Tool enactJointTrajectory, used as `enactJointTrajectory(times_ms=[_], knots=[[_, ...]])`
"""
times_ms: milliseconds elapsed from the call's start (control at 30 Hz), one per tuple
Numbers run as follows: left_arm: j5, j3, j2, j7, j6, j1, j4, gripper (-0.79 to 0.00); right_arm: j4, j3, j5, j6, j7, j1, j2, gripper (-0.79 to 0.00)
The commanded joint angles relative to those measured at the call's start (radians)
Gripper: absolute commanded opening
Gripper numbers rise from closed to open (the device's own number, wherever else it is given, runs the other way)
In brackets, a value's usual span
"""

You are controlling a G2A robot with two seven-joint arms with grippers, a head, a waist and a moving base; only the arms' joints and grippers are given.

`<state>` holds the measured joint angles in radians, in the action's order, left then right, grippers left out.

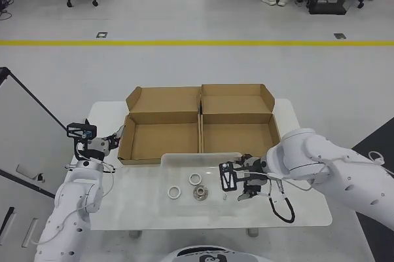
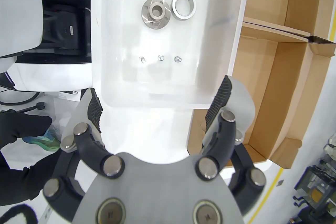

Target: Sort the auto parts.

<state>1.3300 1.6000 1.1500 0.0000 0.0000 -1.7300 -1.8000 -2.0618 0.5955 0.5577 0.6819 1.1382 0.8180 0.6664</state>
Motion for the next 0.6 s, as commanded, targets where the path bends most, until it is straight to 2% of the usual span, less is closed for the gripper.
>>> enactJointTrajectory(times_ms=[0, 267, 567], knots=[[0.0, 0.0, 0.0, 0.0, 0.0, 0.0, 0.0, 0.0, 0.007, -0.016, -0.006, 0.001, -0.001, -0.015, 0.005, 0.0], [0.0, 0.0, 0.0, 0.0, 0.0, 0.0, 0.0, 0.0, 0.078, -0.044, -0.049, -0.027, -0.029, -0.066, 0.036, 0.0], [0.0, 0.0, 0.0, 0.0, 0.0, 0.0, 0.0, 0.0, 0.078, -0.044, -0.049, -0.027, -0.029, -0.066, 0.036, 0.0]])
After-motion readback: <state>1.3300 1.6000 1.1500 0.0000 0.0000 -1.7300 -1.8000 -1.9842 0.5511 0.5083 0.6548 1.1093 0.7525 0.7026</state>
